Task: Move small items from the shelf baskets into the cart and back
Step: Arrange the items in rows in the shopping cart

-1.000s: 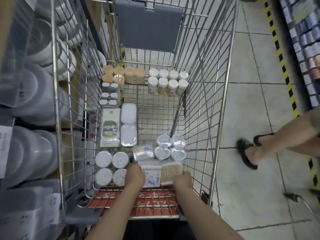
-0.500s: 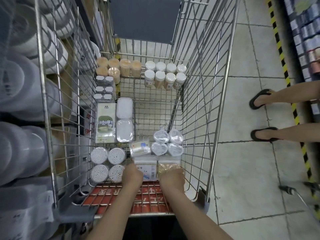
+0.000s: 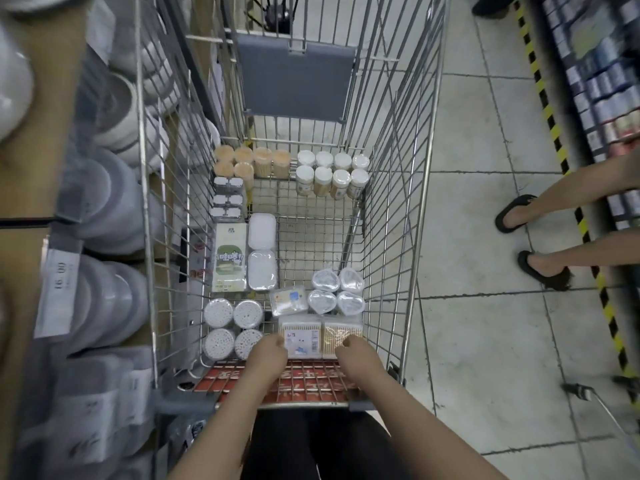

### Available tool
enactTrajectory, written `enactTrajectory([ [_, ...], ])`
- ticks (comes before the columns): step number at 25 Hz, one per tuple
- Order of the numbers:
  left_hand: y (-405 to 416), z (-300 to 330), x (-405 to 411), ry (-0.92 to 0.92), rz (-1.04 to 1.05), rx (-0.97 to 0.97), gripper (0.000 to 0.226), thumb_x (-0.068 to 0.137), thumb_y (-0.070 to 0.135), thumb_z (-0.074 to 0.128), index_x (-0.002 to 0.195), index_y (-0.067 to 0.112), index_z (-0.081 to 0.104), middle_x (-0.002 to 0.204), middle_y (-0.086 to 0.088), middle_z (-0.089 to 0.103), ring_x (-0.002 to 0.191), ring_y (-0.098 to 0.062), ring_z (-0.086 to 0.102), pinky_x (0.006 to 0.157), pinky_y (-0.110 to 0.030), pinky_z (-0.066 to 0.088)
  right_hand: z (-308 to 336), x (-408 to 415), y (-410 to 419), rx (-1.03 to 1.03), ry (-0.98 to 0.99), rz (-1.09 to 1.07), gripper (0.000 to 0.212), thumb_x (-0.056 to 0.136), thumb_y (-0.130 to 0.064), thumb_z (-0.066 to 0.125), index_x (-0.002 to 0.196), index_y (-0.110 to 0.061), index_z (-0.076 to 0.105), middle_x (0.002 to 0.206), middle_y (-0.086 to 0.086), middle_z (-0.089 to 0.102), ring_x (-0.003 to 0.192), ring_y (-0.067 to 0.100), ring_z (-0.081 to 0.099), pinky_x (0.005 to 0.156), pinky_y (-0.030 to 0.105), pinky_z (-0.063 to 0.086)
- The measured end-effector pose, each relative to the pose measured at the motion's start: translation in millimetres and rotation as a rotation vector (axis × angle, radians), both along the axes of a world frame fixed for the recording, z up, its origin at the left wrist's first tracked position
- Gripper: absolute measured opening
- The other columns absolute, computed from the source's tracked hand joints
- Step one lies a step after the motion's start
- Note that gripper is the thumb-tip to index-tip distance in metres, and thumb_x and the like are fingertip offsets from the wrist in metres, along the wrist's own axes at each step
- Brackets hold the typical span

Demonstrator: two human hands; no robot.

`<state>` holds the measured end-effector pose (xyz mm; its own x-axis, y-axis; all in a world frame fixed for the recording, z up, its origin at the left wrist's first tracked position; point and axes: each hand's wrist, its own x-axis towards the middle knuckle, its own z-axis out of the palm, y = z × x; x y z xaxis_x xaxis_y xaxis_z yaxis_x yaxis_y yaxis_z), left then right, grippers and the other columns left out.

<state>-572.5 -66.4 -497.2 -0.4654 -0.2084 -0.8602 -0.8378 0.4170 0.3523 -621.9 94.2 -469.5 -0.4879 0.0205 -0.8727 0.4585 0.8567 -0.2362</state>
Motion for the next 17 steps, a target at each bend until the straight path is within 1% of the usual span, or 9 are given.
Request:
enactTrajectory([
  [1, -4, 14, 3, 0.008, -0.032, 0.017, 0.033, 0.094, 0.012, 0.045, 0.123, 0.011, 0.059, 0.122, -0.007, 0.062, 0.106, -0.021, 0.058, 0.091, -0.035, 0.049, 13, 0, 1, -0.026, 0.028, 0.063, 0.024, 0.094, -0.019, 0.042, 0.111, -0.008, 0.055, 0.110, 0.010, 0.060, 0.094, 0.024, 0.057, 0.075, 0.029, 0.044],
  [2, -7, 33, 5, 0.026, -0.069, 0.026, 0.031, 0.095, 0.015, 0.045, 0.122, 0.013, 0.060, 0.121, -0.005, 0.063, 0.105, -0.020, 0.059, 0.093, -0.036, 0.048, 29, 0, 2, -0.046, 0.056, 0.132, 0.031, 0.094, -0.021, 0.042, 0.120, -0.008, 0.054, 0.118, 0.009, 0.059, 0.102, 0.024, 0.057, 0.079, 0.028, 0.043],
  [4, -13, 73, 11, 0.086, -0.140, -0.004, 0.028, 0.095, 0.019, 0.046, 0.118, 0.015, 0.062, 0.117, -0.004, 0.065, 0.103, -0.018, 0.060, 0.090, -0.031, 0.047, 62, 2, 7, -0.081, 0.109, 0.242, 0.039, 0.095, -0.024, 0.043, 0.130, -0.011, 0.052, 0.128, 0.007, 0.058, 0.110, 0.022, 0.057, 0.086, 0.026, 0.045],
  [7, -22, 123, 24, 0.194, -0.218, -0.116, 0.030, 0.095, 0.026, 0.049, 0.121, 0.016, 0.060, 0.119, -0.005, 0.064, 0.107, -0.020, 0.059, 0.085, -0.027, 0.045, 104, 11, 18, -0.067, 0.229, 0.460, 0.041, 0.095, -0.026, 0.044, 0.133, -0.014, 0.050, 0.133, 0.006, 0.056, 0.119, 0.023, 0.054, 0.097, 0.031, 0.044],
  [10, -26, 172, 47, 0.250, -0.278, -0.207, 0.037, 0.092, 0.034, 0.052, 0.126, 0.021, 0.055, 0.121, -0.003, 0.063, 0.108, -0.019, 0.059, 0.085, -0.027, 0.046, 139, 21, 30, -0.042, 0.314, 0.634, 0.040, 0.094, -0.027, 0.045, 0.131, -0.013, 0.050, 0.132, 0.008, 0.056, 0.119, 0.024, 0.054, 0.097, 0.031, 0.044],
  [13, -22, 215, 77, 0.341, -0.294, -0.322, 0.029, 0.093, 0.033, 0.052, 0.116, 0.018, 0.058, 0.111, 0.000, 0.065, 0.103, -0.017, 0.059, 0.079, -0.027, 0.045, 165, 30, 39, -0.074, 0.394, 0.758, 0.039, 0.094, -0.028, 0.044, 0.130, -0.013, 0.050, 0.131, 0.008, 0.056, 0.118, 0.024, 0.053, 0.093, 0.030, 0.043],
  [14, -18, 229, 90, 0.385, -0.247, -0.358, 0.026, 0.093, 0.033, 0.052, 0.113, 0.017, 0.059, 0.107, 0.002, 0.064, 0.102, -0.016, 0.059, 0.078, -0.027, 0.044, 173, 33, 40, -0.097, 0.425, 0.791, 0.038, 0.094, -0.028, 0.043, 0.128, -0.014, 0.050, 0.130, 0.007, 0.057, 0.117, 0.025, 0.054, 0.092, 0.030, 0.044],
  [15, -14, 241, 103, 0.429, -0.193, -0.392, 0.025, 0.094, 0.033, 0.052, 0.113, 0.018, 0.059, 0.108, 0.004, 0.063, 0.104, -0.014, 0.059, 0.079, -0.026, 0.044, 180, 35, 42, -0.123, 0.470, 0.824, 0.037, 0.093, -0.029, 0.043, 0.126, -0.014, 0.051, 0.128, 0.007, 0.058, 0.115, 0.025, 0.054, 0.090, 0.031, 0.044],
  [17, -4, 264, 133, 0.483, -0.076, -0.473, 0.028, 0.095, 0.033, 0.050, 0.120, 0.022, 0.055, 0.117, 0.007, 0.060, 0.111, -0.011, 0.056, 0.085, -0.024, 0.044, 194, 37, 43, -0.161, 0.566, 0.956, 0.033, 0.094, -0.029, 0.042, 0.122, -0.015, 0.052, 0.125, 0.006, 0.058, 0.113, 0.025, 0.054, 0.088, 0.031, 0.042],
])
